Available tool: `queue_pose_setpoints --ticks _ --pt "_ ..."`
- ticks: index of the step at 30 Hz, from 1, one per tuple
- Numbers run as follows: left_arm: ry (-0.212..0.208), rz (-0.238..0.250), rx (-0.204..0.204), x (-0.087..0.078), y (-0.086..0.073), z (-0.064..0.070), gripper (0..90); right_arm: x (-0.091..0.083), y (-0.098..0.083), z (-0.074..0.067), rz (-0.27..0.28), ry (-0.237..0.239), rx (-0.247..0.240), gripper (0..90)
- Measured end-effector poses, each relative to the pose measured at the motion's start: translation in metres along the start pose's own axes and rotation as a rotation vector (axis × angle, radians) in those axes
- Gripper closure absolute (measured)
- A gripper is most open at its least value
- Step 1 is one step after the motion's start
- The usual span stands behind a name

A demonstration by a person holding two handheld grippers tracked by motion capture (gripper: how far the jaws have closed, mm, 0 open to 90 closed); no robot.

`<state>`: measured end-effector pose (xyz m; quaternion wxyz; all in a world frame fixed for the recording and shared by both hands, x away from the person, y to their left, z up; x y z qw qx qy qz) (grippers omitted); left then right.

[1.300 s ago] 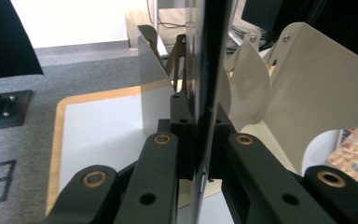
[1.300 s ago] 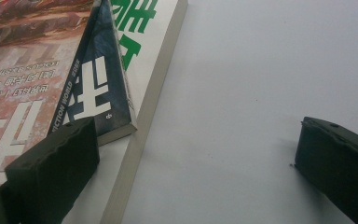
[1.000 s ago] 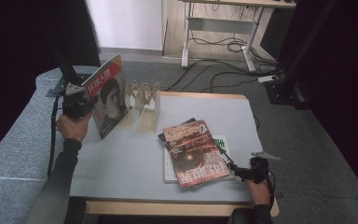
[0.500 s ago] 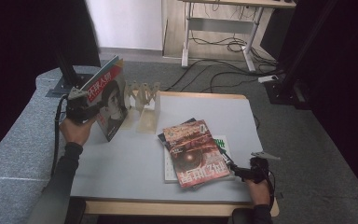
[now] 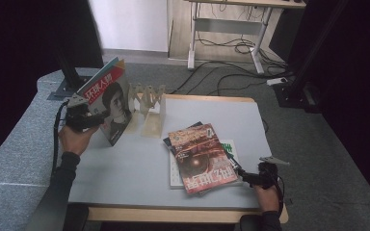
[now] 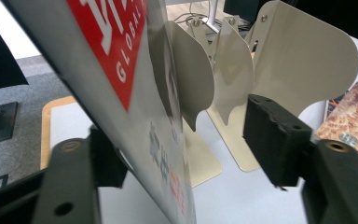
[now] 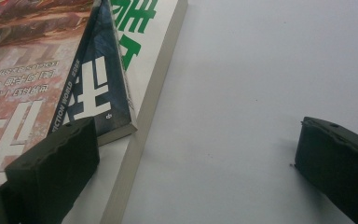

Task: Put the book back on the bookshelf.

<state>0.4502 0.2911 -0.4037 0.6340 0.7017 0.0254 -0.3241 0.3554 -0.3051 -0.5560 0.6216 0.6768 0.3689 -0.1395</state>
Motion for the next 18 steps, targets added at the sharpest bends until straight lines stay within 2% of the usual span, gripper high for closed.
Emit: queue_pose_setpoints --ticks 10,13,18 --pt "-0.020 -0.025 0.023 -0.008 -0.011 0.007 18.5 0.000 0.000 0.000 0.001 0.000 0.000 0.0" --pt "-0.024 -0.031 0.018 -0.010 -0.014 0.010 14.8 0.000 0.000 0.000 0.001 0.000 0.001 0.0" --pt "-0.040 -0.033 0.011 -0.017 -0.021 0.015 13.8 0.000 0.000 0.000 0.001 -0.001 0.001 0.0"
Point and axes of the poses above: each handheld gripper's, and its own axes: x roughly forward along the jaws, y roughly out of its top, z roughly to its right, the point moved 3 cm from there along x, roughly forward along the jaws, and after that the axes turned 1 degree about -z, right-handed, at the moved point
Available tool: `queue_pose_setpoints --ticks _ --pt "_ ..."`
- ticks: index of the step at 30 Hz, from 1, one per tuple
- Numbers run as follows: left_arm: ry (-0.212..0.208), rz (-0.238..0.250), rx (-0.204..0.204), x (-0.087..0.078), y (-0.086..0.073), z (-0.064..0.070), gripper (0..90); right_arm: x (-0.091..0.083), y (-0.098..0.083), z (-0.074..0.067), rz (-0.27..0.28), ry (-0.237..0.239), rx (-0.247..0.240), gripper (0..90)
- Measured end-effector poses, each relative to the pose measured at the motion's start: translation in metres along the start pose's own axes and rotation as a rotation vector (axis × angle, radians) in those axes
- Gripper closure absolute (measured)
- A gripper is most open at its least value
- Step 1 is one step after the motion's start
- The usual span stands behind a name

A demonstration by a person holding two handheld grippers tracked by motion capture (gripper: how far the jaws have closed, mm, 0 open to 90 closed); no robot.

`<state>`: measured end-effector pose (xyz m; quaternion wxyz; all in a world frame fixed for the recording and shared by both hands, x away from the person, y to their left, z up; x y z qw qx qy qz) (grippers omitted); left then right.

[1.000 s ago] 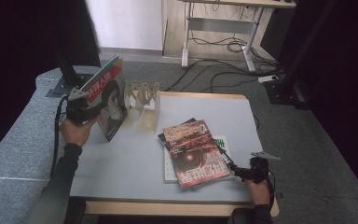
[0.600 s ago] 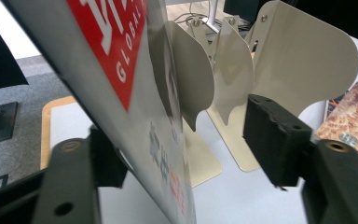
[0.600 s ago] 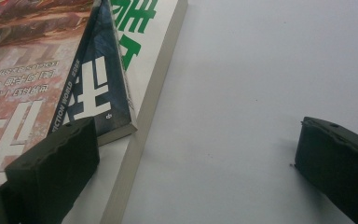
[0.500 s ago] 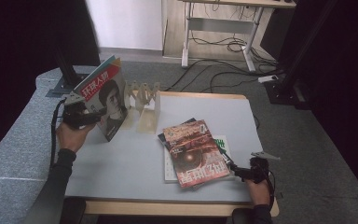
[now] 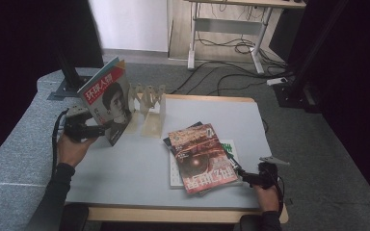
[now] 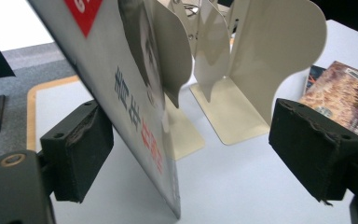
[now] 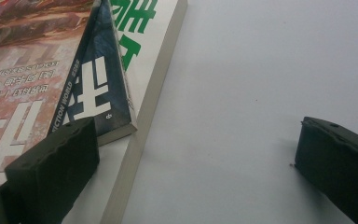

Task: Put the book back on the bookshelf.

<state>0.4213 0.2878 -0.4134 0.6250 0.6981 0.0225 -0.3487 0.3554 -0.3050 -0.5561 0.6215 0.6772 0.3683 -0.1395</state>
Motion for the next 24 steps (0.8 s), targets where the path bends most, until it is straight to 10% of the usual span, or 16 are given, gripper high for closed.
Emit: queue_pose_setpoints --ticks 24 --pt "-0.130 -0.062 0.069 0.001 -0.051 0.047 3.9 0.000 0.000 0.000 0.001 -0.001 -0.001 0.0"
Point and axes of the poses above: each handheld gripper's, and its own axes: x roughly forward along the jaws, y roughly out of its top, z roughly to its right, the point moved 3 cm from there along x, roughly forward along the jaws, and after that the axes turned 1 degree about -z, right-handed, at the moved point
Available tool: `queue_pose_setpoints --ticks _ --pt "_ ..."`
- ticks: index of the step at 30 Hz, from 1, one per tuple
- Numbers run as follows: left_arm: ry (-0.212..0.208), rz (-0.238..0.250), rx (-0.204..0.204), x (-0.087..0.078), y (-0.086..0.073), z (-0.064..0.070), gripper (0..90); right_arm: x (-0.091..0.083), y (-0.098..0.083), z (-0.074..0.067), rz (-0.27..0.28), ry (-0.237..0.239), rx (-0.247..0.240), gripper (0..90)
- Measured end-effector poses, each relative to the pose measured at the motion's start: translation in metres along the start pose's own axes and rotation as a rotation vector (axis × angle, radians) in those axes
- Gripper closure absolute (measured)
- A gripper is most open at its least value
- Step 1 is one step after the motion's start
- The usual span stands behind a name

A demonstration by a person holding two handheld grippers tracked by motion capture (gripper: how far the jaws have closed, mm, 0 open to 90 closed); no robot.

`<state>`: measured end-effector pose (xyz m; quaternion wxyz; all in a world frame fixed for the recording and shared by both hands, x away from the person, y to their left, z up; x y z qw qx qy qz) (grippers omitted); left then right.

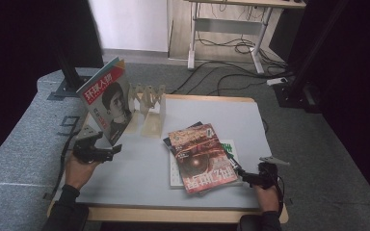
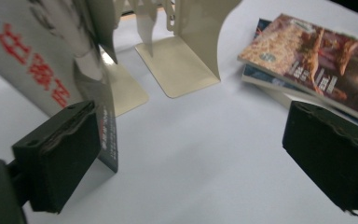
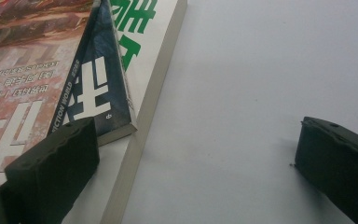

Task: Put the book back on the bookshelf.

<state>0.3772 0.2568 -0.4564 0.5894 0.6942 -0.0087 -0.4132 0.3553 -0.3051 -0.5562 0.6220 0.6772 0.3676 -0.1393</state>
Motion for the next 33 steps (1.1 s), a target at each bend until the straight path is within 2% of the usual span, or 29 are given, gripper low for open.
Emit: queue_pose_setpoints --ticks 5,7,10,17,21,28,30,33 --pt "-0.026 -0.036 0.023 0.012 -0.005 0.009 0.0 0.000 0.000 0.000 0.001 -0.001 0.000 0.0" --pt "-0.081 -0.044 -0.013 0.019 -0.011 0.010 0.0 0.000 0.000 0.000 0.001 -0.001 0.000 0.0" --pt "-0.098 -0.062 -0.012 0.027 -0.020 0.011 0.0 0.000 0.000 0.000 0.001 -0.001 0.001 0.0" --pt "-0.106 -0.114 0.038 0.045 -0.030 0.022 0.0 0.000 0.000 0.000 0.001 -0.002 0.000 0.0" --pt "-0.110 -0.163 0.067 0.061 -0.039 0.030 0.0 0.000 0.000 0.000 0.001 -0.002 0.001 0.0" --pt "-0.150 -0.217 0.059 0.085 -0.053 0.040 0.0 0.000 0.000 0.000 0.002 -0.003 0.001 0.0" --pt "-0.146 -0.248 0.071 0.089 -0.057 0.043 0.0 0.000 0.000 0.000 0.002 -0.004 0.002 0.0" --pt "-0.120 -0.242 0.069 0.088 -0.057 0.043 0.0 0.000 0.000 0.000 0.002 -0.004 0.002 0.0"
Point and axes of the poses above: each handheld gripper's, and its own axes: x roughly forward along the jaws, y roughly out of its top, z roughly to its right, the point moved 3 cm from there along x, roughly forward along the jaws, and after that the axes turned 1 degree about -z, right-handed, at the moved point
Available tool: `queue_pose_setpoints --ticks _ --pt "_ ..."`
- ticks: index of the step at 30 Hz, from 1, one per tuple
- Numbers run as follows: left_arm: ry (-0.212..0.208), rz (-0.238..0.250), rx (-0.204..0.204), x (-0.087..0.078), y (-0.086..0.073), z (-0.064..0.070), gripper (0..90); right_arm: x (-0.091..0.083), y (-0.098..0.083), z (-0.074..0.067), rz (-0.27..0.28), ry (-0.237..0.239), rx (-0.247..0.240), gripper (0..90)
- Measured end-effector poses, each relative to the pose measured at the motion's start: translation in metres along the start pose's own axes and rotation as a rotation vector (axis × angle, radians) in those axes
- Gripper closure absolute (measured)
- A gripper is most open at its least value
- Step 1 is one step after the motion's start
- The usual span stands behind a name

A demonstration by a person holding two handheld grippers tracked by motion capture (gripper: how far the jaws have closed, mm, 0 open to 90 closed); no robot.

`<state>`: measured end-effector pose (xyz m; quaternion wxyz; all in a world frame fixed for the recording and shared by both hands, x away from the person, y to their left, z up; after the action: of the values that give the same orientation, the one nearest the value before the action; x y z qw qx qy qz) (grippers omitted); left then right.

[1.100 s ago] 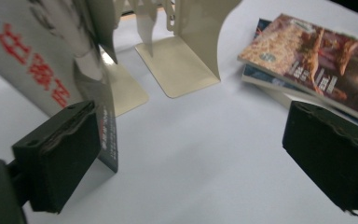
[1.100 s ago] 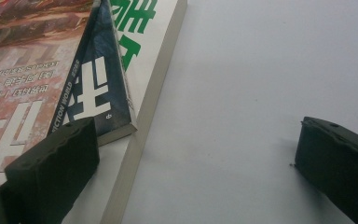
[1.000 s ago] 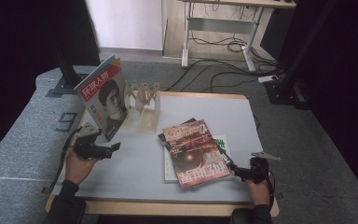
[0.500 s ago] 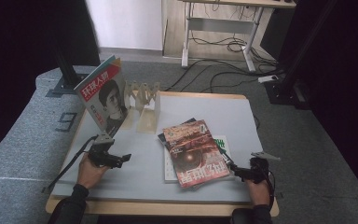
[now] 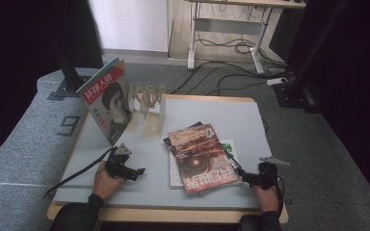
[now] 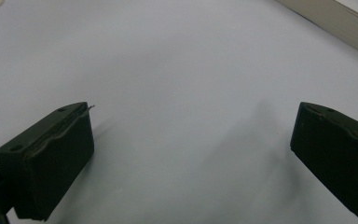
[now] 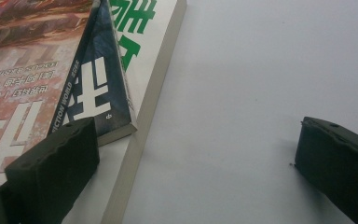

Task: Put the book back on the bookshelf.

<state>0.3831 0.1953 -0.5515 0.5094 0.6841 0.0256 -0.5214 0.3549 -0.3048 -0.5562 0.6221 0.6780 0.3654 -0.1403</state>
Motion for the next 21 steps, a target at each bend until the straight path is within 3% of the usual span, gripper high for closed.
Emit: queue_pose_setpoints --ticks 3,21 --pt "0.026 -0.012 0.002 0.0017 0.0001 0.0007 0.5 0.0000 0.0000 0.0000 0.001 0.000 0.000 0.0" --pt "0.055 -0.018 0.010 0.0021 0.0000 0.0020 3.3 0.0001 -0.0001 -0.0001 0.001 0.000 0.000 0.0"
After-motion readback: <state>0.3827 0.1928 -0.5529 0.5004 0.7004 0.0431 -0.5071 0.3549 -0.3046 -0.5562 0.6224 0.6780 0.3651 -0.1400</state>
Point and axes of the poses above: each handheld gripper's, and its own axes: x roughly forward along the jaws, y roughly out of its top, z roughly to its right, the point moved 3 cm from there along x, roughly forward along the jaws, and after that the axes turned 1 degree about -z, right-handed, at the moved point
